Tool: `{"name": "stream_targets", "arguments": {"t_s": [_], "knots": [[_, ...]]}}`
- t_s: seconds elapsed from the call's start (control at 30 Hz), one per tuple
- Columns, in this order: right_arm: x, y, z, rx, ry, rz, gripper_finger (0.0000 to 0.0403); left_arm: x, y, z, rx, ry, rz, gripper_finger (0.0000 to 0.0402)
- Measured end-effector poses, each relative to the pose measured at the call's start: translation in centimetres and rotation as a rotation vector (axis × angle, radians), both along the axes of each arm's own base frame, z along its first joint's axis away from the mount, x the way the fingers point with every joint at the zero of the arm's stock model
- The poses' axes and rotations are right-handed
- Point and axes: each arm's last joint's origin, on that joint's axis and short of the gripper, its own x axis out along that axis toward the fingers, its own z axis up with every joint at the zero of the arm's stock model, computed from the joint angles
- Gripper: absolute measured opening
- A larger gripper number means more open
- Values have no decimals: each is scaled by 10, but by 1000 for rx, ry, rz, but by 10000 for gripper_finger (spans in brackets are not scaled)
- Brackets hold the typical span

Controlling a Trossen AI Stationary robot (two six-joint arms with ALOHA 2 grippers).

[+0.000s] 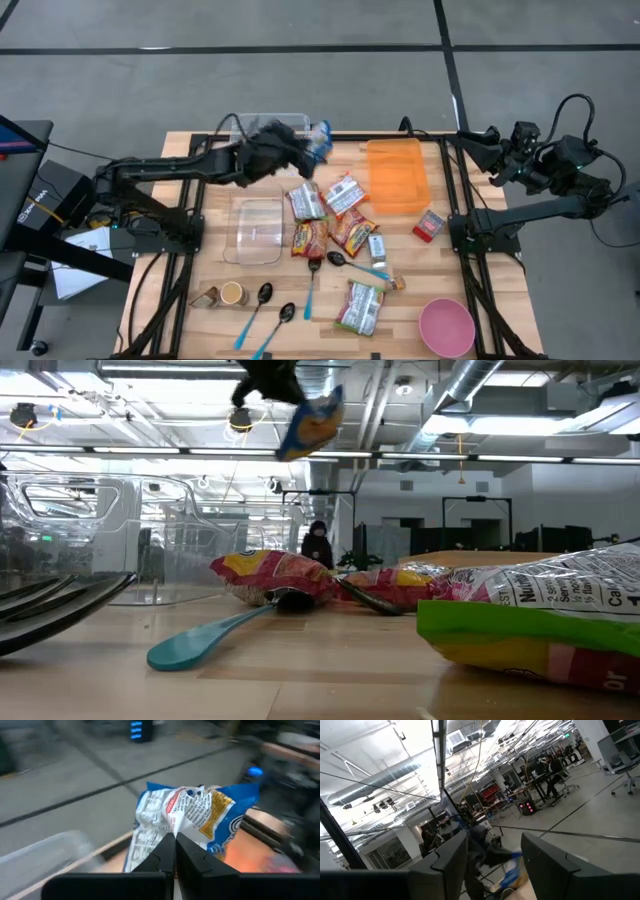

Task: Pick & Place Food Item
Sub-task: Put the blue instant noodles into the top left first transparent container

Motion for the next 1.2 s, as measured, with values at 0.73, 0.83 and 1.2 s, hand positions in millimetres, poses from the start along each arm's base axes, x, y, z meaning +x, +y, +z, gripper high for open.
{"name": "stream_targets", "arguments": {"t_s": [0.73, 0.83, 1.2], "knots": [[0, 0, 0, -8, 1, -4, 180, -50, 86, -48, -267, 148, 554, 0], [0, 0, 0, -10, 1, -6, 180, -52, 89, -67, -291, 190, 590, 0], [0, -1, 0, -9, 4, -33, 180, -67, 98, -110, -348, 212, 684, 0]]}}
